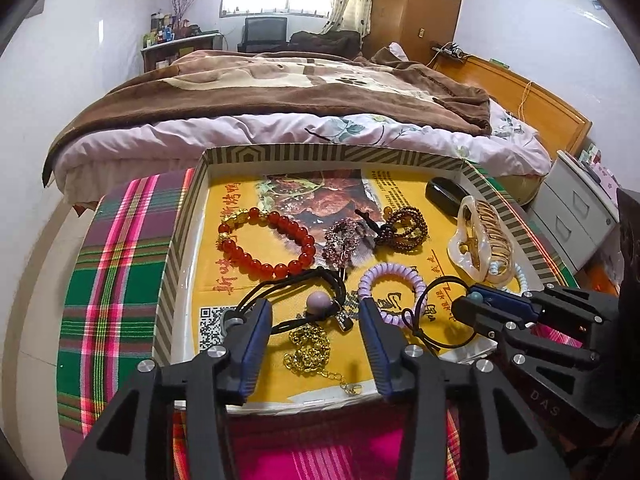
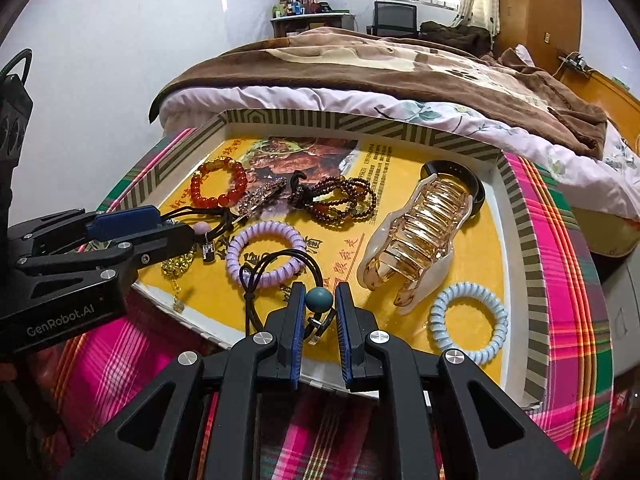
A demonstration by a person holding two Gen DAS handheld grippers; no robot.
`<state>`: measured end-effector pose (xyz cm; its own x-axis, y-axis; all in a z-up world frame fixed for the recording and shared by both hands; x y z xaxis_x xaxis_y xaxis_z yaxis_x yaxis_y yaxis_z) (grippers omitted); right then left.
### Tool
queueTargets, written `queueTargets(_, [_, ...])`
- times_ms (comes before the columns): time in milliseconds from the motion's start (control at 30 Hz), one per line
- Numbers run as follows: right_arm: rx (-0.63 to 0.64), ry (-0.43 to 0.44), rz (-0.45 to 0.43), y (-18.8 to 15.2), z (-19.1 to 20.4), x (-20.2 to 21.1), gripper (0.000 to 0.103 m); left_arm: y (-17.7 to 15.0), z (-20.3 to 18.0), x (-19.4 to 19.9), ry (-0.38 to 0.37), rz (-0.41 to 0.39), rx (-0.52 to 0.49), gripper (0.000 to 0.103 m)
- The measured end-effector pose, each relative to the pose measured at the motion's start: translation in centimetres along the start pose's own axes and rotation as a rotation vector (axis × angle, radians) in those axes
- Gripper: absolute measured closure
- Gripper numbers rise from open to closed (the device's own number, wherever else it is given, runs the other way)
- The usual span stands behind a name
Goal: Organize jewelry
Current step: 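Open both grippers to drop the gold chain and teal-bead cord into the box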
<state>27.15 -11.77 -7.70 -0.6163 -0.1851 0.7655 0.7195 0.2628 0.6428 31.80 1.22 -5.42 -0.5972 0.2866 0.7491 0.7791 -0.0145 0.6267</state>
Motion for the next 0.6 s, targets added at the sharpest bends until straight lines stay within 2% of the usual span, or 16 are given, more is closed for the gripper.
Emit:
queueTargets(67, [-0.003,0.003,-0.005,0.0,0.0,0.1,0.084,0.0,0.1,0.2,0.000,-0.005,0.004,0.045])
queueTargets(200, [-0.016,0.008,-0.018,0.1,-0.1,0.6,0.082,0.0,0.1,0.7,0.011,-0.010,0.009,0.043])
queueTargets(267, [-0.022,0.010,-0.025,0.1,-0.1,0.9,0.081,-0.1,0.0,1.1,0.014,-0.016,0.004,0.038])
queueTargets(433, [-0.037,0.021,-0.048,0.2,-0.2,2.1,0.071,0.0,-0.2,2.6,0.019,-0.039,0.005,0.037])
queueTargets(600, [-0.048,0.019,-0.072,0.1,-0.2,3.5,0.071,-0.1,-0.5,4.5,0.044,-0.062,0.000,0.036])
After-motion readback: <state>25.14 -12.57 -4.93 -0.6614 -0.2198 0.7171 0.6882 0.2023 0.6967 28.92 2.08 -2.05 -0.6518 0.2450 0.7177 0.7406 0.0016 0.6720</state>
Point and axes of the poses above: each gripper's, at about its wrist camera, not at the fingertips, and x roughly against the way its jaws point, z to its left, y to its top, the point moved 7 cm from there along -x, roughly the way its jaws point, and after that the axes turned 9 degrees about x, right-handed, at the moved point
